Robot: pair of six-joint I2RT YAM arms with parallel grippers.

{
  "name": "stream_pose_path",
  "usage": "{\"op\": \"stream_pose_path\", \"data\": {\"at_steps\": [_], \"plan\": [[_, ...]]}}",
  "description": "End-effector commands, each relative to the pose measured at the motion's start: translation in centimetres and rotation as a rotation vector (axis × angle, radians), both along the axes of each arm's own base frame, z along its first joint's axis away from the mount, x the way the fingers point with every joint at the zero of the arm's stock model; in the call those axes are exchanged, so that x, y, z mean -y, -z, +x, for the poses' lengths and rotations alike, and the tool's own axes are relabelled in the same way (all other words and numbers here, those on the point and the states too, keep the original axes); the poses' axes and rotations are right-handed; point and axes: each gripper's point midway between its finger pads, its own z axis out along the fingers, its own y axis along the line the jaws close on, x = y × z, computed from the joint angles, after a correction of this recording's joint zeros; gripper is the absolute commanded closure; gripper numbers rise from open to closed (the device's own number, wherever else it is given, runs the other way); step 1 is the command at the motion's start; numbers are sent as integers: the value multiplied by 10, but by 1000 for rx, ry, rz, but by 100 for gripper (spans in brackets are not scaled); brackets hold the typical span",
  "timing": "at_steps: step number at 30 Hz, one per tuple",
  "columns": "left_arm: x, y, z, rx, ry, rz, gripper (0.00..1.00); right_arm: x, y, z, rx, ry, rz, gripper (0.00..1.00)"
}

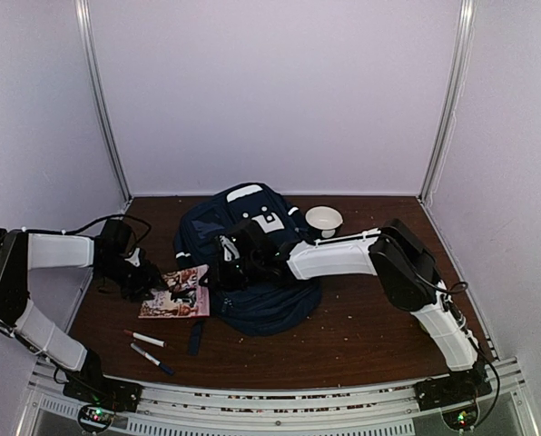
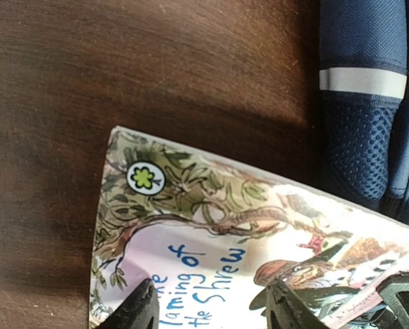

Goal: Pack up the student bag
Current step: Pick up the book from the center of the board, then pass from the right arm to the left

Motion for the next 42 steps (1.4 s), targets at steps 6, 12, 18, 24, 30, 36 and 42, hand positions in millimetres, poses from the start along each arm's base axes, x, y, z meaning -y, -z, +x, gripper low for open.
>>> {"op": "stream_pose_path", "data": {"at_steps": [6, 12, 18, 24, 30, 36, 42], "plan": [[-21, -119, 26, 308, -46, 118, 32, 28, -112, 25, 69, 4, 223, 100], [-20, -200, 32, 522, -97, 61, 27, 79, -196, 58, 118, 75, 389, 100], [12, -257, 49, 778, -120, -68, 23, 145, -238, 106, 156, 204, 478, 100], [99, -295, 55, 1013, -41, -270, 20, 192, -250, 137, 155, 313, 545, 100], [163, -309, 70, 1090, -14, -431, 20, 213, -254, 138, 152, 352, 566, 100], [205, -300, 94, 1039, -31, -548, 21, 220, -253, 137, 134, 377, 576, 100], [222, -291, 106, 979, -64, -642, 24, 223, -259, 134, 134, 381, 605, 100]]}}
